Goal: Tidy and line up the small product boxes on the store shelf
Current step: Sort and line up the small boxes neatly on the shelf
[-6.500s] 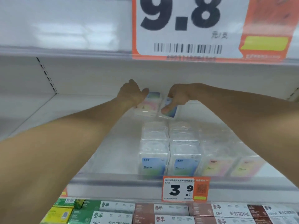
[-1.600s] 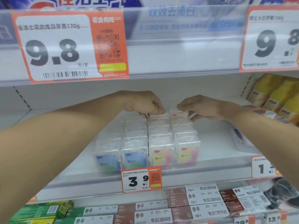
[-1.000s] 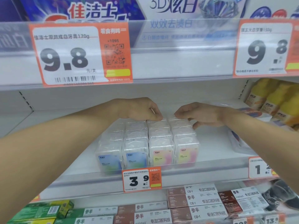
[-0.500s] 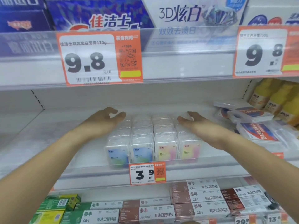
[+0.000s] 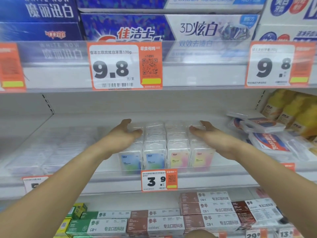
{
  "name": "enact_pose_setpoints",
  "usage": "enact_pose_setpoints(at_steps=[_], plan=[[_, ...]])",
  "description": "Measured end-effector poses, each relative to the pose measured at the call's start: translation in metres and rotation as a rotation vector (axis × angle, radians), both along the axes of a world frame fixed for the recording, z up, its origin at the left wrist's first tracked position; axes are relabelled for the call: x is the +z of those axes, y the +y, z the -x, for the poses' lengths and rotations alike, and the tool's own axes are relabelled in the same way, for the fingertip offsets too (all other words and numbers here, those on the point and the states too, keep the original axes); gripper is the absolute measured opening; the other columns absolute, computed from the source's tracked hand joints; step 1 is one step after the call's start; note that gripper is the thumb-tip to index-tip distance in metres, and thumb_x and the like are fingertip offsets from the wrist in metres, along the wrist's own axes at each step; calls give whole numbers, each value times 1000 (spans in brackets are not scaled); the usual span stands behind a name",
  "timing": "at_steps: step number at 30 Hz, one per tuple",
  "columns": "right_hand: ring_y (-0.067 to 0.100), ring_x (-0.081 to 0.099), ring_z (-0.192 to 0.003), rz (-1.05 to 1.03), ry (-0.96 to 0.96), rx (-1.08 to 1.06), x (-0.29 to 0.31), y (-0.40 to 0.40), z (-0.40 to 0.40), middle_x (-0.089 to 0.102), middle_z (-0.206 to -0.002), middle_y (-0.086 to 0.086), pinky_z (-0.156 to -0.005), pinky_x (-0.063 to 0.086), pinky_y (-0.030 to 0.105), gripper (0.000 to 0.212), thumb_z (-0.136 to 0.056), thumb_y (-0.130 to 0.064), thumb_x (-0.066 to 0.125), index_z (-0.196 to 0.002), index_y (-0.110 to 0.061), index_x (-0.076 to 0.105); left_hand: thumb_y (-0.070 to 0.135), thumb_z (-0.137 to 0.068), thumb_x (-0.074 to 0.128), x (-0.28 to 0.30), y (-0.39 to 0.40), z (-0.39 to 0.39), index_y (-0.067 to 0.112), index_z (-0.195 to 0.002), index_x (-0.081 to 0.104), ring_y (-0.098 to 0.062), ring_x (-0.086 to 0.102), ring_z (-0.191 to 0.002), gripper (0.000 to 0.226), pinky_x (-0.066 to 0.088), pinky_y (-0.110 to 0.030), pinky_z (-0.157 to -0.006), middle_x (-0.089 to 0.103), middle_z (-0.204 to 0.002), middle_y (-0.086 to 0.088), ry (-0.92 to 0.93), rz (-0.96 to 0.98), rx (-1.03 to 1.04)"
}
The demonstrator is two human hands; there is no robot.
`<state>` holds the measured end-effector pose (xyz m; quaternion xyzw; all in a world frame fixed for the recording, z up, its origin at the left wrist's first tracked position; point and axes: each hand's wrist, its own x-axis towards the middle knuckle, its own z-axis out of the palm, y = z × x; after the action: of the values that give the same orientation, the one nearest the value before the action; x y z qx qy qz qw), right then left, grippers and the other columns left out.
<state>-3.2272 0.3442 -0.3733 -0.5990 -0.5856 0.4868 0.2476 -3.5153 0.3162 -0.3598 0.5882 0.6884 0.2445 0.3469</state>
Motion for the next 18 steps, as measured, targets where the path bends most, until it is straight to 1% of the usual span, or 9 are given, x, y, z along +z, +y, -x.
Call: enact_pose_setpoints(at_steps=[2, 4, 6, 8, 9, 11, 13, 15, 18], plan=[[19, 33, -144, -22, -53, -11, 4, 1, 1, 23, -161, -9, -106, 26, 28, 86, -90, -62, 52, -157, -28, 11, 52, -94, 48, 2, 1, 0, 26, -152, 21, -26, 44, -131, 70, 33, -29, -98, 38, -150, -8, 42, 3, 11], [20, 41, -138, -138, -169, -50, 13, 6, 4, 34, -156, -4, -106, 33, 29, 83, -87, -65, 54, -154, -28, 21, 58, -92, 45, 9, 5, -3, 25, -151, 25, -25, 45, -131, 70, 35, -30, -99, 37, -150, -7, 139, -59, 29], [16, 49, -130, -317, -244, -25, 25, 14, 10, 49, -144, -6, -96, 37, 25, 62, -90, -58, 56, -143, -30, 43, 55, -94, 44, 18, 14, -11, 24, -147, 34, -21, 47, -129, 62, 36, -28, -97, 40, -147, -3, 191, -184, -9], [12, 54, -122, -444, -314, 109, 34, 25, 20, 59, -128, -12, -91, 37, 21, 36, -95, -46, 55, -126, -29, 59, 47, -98, 42, 26, 26, -24, 22, -142, 41, -20, 48, -127, 51, 37, -27, -99, 47, -143, 0, 228, -248, -117], [12, 56, -118, -462, -357, 181, 37, 29, 27, 60, -120, -14, -91, 38, 21, 30, -97, -41, 54, -123, -28, 61, 44, -99, 42, 28, 31, -30, 21, -141, 43, -21, 50, -125, 48, 38, -29, -101, 50, -141, 0, 261, -243, -165], [14, 57, -113, -429, -468, 308, 40, 37, 42, 59, -115, -14, -94, 41, 24, 30, -99, -38, 49, -123, -25, 62, 42, -99, 39, 28, 42, -38, 21, -133, 50, -23, 54, -118, 41, 43, -36, -101, 56, -133, -1, 369, -191, -243], [17, 59, -111, -380, -576, 396, 40, 44, 53, 63, -117, -8, -98, 44, 30, 32, -100, -37, 44, -118, -23, 65, 35, -99, 38, 27, 48, -44, 16, -116, 60, -22, 58, -108, 34, 47, -36, -93, 62, -120, -1, 426, -131, -316], [17, 59, -109, -351, -622, 429, 39, 49, 59, 64, -117, -7, -97, 46, 32, 29, -98, -37, 44, -114, -27, 67, 31, -100, 37, 25, 52, -47, 14, -106, 64, -21, 60, -101, 32, 47, -33, -88, 65, -110, -1, 427, -111, -363], [16, 58, -109, -343, -620, 454, 37, 51, 59, 62, -118, -9, -99, 45, 32, 26, -97, -36, 47, -115, -30, 66, 31, -100, 40, 22, 52, -45, 15, -112, 64, -18, 58, -104, 32, 46, -31, -92, 63, -113, 5, 401, -125, -398]])
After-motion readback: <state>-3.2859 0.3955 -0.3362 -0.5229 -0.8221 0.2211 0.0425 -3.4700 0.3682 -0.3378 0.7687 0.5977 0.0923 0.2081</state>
